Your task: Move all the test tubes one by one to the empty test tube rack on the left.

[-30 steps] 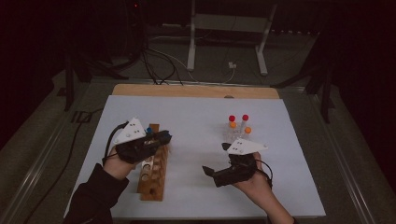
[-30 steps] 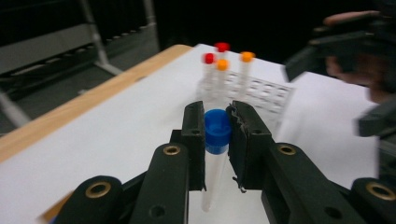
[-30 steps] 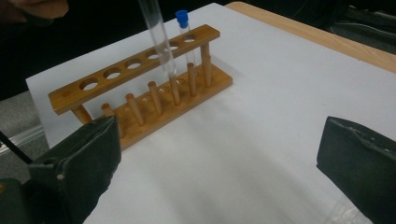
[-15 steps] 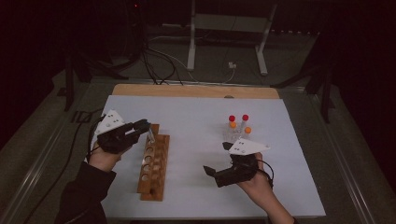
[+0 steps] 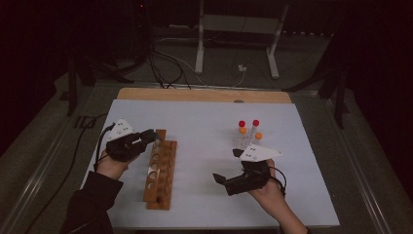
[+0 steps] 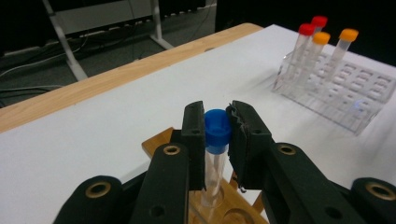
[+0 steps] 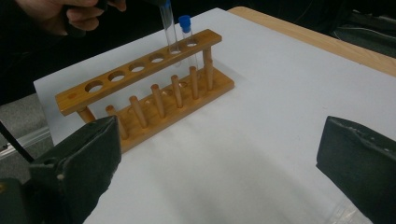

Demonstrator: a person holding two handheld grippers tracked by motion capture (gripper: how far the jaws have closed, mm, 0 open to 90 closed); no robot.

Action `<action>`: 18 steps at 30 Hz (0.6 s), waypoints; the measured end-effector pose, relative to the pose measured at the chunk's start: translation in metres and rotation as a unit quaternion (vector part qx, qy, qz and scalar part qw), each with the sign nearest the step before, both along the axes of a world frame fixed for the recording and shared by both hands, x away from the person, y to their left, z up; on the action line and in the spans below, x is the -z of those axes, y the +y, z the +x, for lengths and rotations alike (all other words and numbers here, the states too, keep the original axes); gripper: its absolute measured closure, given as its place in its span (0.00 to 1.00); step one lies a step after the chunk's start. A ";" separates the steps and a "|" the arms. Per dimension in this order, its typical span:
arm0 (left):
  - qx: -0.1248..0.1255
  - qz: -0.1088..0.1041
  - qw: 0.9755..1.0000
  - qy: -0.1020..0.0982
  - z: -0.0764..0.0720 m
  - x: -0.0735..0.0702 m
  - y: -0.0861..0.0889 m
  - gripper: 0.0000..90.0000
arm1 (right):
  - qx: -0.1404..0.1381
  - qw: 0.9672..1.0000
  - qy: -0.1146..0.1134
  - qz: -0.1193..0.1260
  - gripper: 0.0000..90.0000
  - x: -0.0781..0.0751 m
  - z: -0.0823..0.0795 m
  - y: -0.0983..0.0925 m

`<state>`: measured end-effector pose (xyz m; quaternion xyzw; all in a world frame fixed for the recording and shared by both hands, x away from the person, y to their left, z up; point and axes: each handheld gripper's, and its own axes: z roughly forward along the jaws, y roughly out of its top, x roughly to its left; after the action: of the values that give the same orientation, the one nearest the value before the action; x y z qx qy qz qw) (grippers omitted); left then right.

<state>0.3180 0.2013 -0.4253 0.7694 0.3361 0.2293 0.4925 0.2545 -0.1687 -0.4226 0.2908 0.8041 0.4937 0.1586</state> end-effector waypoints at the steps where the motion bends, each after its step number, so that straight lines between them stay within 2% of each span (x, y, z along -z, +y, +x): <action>1: -0.001 0.004 1.000 0.002 0.000 0.002 0.000 0.86 | -0.001 1.000 0.000 0.000 0.00 0.000 0.000 0.000; 3: 0.001 0.003 1.000 0.011 0.002 0.007 0.000 0.86 | -0.001 1.000 -0.001 0.002 0.00 0.000 0.000 -0.001; 11: 0.003 0.024 0.999 0.023 0.003 0.019 -0.003 0.86 | 0.001 1.000 -0.003 0.006 0.00 -0.003 -0.001 -0.003; 13: 0.005 0.022 0.999 0.028 0.003 0.021 -0.003 0.86 | 0.000 1.000 -0.003 0.006 0.00 -0.003 -0.001 -0.004; 18: 0.006 0.040 0.999 0.035 0.004 0.027 -0.003 0.86 | 0.002 1.000 -0.005 0.008 0.00 -0.004 -0.001 -0.005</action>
<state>0.3217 0.1980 -0.4521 0.7981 0.3389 0.2121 0.4508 0.2536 -0.1738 -0.4181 0.2911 0.7987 0.5014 0.1610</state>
